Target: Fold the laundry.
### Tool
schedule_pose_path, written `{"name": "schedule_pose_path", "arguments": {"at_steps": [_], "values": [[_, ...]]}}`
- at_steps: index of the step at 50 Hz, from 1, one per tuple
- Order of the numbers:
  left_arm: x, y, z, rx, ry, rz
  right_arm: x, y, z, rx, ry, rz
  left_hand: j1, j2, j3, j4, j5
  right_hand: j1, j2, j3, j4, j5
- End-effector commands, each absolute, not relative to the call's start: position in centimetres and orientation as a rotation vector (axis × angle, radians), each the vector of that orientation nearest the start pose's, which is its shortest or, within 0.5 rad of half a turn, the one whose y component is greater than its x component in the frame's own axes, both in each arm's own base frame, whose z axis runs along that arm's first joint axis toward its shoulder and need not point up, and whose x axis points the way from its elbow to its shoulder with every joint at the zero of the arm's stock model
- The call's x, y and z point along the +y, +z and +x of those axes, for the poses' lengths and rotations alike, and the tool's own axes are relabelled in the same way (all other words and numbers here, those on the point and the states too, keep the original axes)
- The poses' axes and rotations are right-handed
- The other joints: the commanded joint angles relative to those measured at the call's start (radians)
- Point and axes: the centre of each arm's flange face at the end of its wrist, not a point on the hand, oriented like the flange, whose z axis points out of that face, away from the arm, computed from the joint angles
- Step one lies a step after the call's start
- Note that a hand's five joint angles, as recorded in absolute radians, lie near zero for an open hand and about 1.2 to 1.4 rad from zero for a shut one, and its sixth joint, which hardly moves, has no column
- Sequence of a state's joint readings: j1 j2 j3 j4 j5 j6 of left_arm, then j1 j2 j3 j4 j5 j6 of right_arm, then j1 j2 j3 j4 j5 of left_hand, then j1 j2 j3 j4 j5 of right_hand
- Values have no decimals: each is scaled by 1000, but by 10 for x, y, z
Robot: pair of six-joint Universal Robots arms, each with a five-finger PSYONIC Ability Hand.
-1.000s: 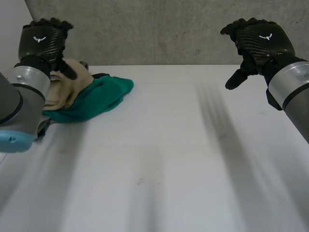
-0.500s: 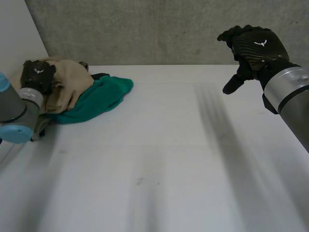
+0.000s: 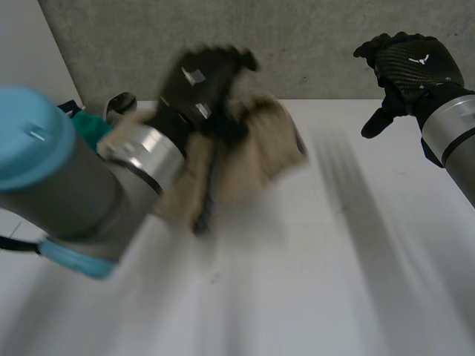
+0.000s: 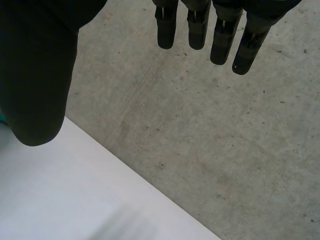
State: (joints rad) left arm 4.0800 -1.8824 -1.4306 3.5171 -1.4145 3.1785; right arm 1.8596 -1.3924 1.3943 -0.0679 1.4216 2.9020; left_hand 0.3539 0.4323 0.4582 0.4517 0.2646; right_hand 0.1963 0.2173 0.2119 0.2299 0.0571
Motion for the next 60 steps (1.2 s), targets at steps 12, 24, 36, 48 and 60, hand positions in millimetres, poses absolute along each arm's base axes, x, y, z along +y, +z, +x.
{"name": "schedule_pose_path", "arguments": {"at_steps": [12, 24, 36, 48, 60], "values": [[-256, 266, -304, -1836, 1884, -668, -283, 287, 244, 2098, -2025, -950, -152, -231, -256, -250, -237, -22, -43, -37, -55, -57], [-360, 197, -250, -2089, 2122, -893, -236, 208, 290, 2222, -1610, -1096, -132, -210, -236, -229, -217, -22, -43, -37, -55, -57], [-406, 132, -244, -2101, 2098, -1192, -234, 136, 306, 2319, -1666, -1170, 6, -72, -98, -92, -79, 281, 260, 265, 247, 245], [-392, 149, -274, -1971, 2258, -1172, -241, 161, 307, 2234, -1824, -1173, 1042, 964, 938, 945, 957, 1200, 1179, 1184, 1166, 1165], [-302, 242, -280, -1862, 2303, -1083, -310, 227, 256, 2243, -2180, -1079, 1042, 964, 938, 945, 957, 1200, 1179, 1184, 1166, 1165]]}}
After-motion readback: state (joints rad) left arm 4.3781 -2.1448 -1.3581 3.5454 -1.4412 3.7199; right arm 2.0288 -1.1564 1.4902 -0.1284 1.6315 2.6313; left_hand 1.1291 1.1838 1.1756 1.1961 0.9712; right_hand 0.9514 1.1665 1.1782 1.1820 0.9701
